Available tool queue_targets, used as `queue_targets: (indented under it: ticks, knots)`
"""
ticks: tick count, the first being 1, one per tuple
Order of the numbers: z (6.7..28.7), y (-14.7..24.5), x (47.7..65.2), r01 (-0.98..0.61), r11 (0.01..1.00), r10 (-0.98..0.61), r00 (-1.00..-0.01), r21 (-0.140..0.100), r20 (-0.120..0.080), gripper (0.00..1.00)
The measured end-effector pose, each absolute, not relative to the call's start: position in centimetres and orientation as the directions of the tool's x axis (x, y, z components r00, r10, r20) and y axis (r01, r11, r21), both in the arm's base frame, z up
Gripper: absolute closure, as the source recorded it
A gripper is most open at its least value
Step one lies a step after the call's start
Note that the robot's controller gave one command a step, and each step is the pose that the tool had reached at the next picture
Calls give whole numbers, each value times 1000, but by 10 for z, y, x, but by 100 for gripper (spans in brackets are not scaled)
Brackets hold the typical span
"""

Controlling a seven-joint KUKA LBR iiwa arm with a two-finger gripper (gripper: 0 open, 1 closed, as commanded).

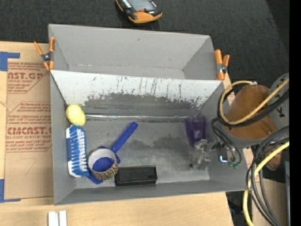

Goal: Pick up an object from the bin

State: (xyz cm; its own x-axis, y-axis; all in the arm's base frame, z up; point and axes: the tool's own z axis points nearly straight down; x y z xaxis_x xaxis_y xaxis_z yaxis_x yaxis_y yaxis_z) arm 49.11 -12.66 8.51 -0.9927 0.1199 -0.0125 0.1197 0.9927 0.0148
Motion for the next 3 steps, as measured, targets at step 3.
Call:
queue_targets:
  ticks: [3]
  knots:
    - [91, -98, 497, -182, 983, -182, -983, 18, -7, 100]
